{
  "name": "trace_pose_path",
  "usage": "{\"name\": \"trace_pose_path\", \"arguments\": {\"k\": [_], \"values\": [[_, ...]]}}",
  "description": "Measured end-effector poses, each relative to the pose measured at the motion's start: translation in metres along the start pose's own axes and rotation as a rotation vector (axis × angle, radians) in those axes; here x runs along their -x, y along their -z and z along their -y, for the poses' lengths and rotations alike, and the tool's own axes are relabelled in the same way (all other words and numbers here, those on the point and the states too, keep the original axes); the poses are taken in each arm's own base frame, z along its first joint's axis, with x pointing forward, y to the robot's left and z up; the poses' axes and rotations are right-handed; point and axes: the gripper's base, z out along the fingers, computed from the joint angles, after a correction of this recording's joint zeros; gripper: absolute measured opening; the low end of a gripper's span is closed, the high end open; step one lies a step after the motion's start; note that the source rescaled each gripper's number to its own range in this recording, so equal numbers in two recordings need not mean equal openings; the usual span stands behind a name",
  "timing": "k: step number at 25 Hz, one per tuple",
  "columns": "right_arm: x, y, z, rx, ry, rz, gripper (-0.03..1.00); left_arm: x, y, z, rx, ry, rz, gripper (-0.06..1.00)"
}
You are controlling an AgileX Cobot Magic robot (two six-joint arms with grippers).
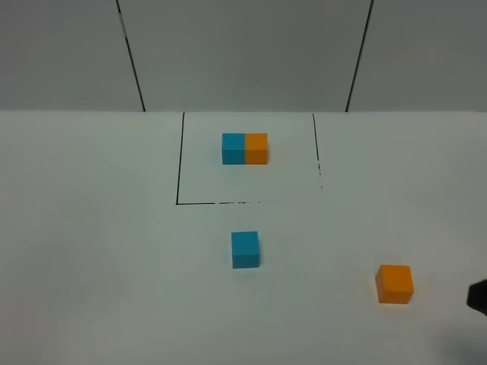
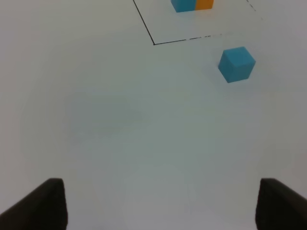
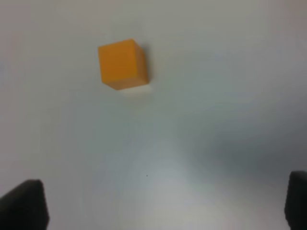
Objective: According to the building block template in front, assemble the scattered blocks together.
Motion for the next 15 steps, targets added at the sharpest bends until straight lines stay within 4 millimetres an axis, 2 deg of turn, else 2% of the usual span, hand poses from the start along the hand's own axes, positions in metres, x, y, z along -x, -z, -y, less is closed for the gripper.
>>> {"name": "trace_pose_path", "arguments": {"k": [3,8,12,15], "values": [[0.024,-0.036,-0.009,0.017,0.058,-0.098,1.0,0.0,0.0,0.0,0.0,0.0,0.0,0.68],[0.052,-0.094,-0.039,0.016,0.17,-0.185,1.0,0.0,0.0,0.0,0.0,-0.001,0.0,0.68],[0.06,-0.137,-0.06,0.006,0.222,-0.28,1.0,0.0,0.0,0.0,0.0,-0.001,0.0,0.68],[0.062,-0.161,-0.065,-0.013,0.228,-0.324,1.0,0.0,0.0,0.0,0.0,-0.002,0.0,0.68]]}}
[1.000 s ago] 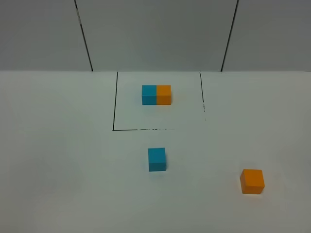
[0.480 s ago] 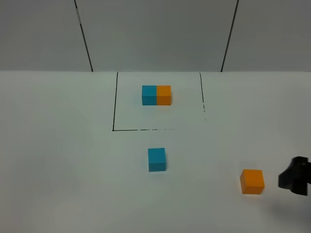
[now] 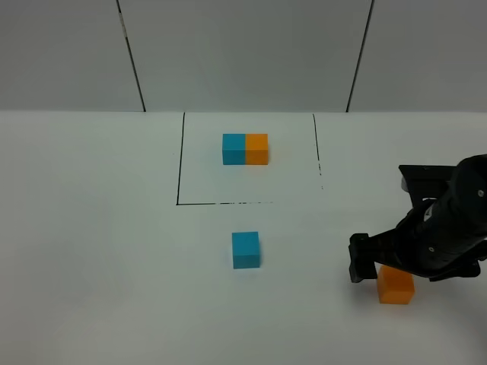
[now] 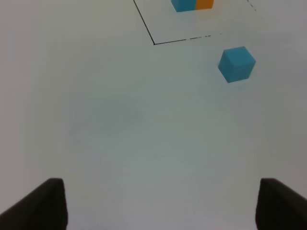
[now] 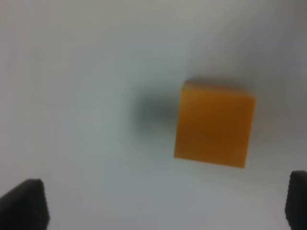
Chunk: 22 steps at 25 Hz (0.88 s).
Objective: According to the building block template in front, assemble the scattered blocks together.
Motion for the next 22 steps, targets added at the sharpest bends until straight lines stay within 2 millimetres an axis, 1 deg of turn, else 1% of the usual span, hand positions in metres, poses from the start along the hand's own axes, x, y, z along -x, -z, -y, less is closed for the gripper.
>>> {"name": "trace_pose_path", "arguments": {"k": [6,15,18,22], "values": [[0.003,-0.027,0.002,-0.033,0.024,-0.048,0.96,0.0,0.0,0.0,0.0,0.0,0.0,0.68],[0.002,-0.065,0.01,-0.094,0.02,-0.088,0.96,0.0,0.0,0.0,0.0,0.0,0.0,0.68],[0.003,-0.072,0.012,-0.097,0.015,-0.087,0.94,0.0,0.0,0.0,0.0,0.0,0.0,0.68],[0.004,-0.073,0.016,-0.101,-0.013,-0.075,0.93,0.0,0.0,0.0,0.0,0.0,0.0,0.68]]}}
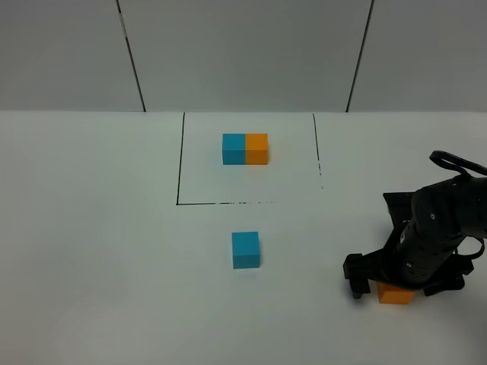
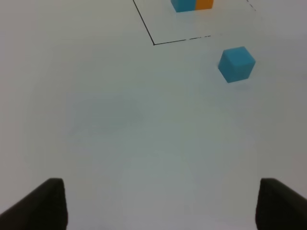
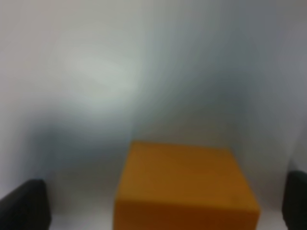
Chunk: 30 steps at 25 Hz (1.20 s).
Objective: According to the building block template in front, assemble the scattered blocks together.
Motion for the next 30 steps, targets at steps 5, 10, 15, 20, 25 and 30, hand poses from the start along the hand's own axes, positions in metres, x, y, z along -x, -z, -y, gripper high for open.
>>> {"name": "trace_pose_path", "arguments": {"k": [5,10,15,20,25,30], "values": [[0.0008,-0.0016,0.0059,-0.018,-0.021,0.001,0.83,0.0,0.0,0.0,0.0,0.0,0.0,0.68],[0.0012,-0.0037,0.0072,-0.024,-0.024,-0.007,0.78,0.0,0.0,0.0,0.0,0.0,0.0,0.68],[0.0004,-0.0031,0.0074,-0.028,-0.021,-0.029,0.77,0.0,0.0,0.0,0.0,0.0,0.0,0.68],[-0.0018,-0.0031,0.0071,-0.024,-0.007,-0.054,0.77,0.0,0.0,0.0,0.0,0.001,0.0,0.68],[-0.0033,-0.003,0.007,-0.022,0.003,-0.07,0.66,0.0,0.0,0.0,0.0,0.001,0.0,0.68],[-0.0037,-0.002,0.0068,-0.021,0.015,-0.078,0.03,-0.0001,0.0,0.0,0.0,0.001,-0.001,0.68]]}}
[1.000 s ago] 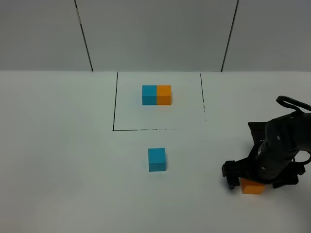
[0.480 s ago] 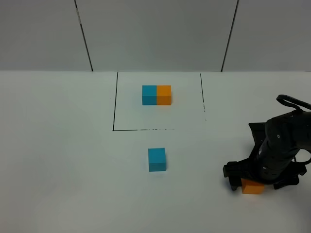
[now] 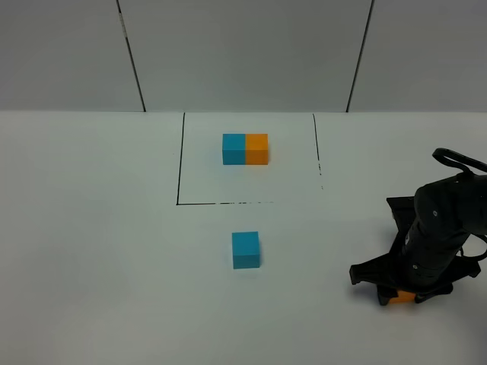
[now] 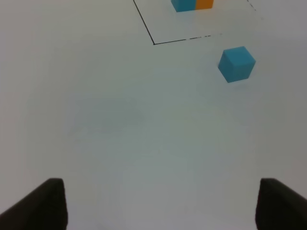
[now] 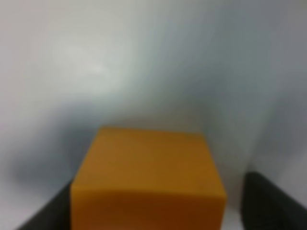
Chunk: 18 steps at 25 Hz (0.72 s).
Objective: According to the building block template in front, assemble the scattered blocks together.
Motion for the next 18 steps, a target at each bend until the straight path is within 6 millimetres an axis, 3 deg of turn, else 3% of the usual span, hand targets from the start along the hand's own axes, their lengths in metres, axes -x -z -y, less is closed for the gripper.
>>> {"name": "trace_pose_path", "arguments": {"k": [3,9,12,18], "values": [[0.001,0.005,0.0,-0.003,0.014,0.003,0.0,0.0,0.0,0.0,0.0,0.0,0.0,0.68],[0.02,0.042,-0.002,-0.008,0.178,0.075,0.0,0.0,0.0,0.0,0.0,0.0,0.0,0.68],[0.029,0.058,-0.009,-0.023,0.423,0.073,0.0,0.0,0.0,0.0,0.0,0.0,0.0,0.68],[0.043,0.083,-0.047,-0.051,1.072,0.107,0.0,0.0,0.0,0.0,0.0,0.0,0.0,0.68]]}}
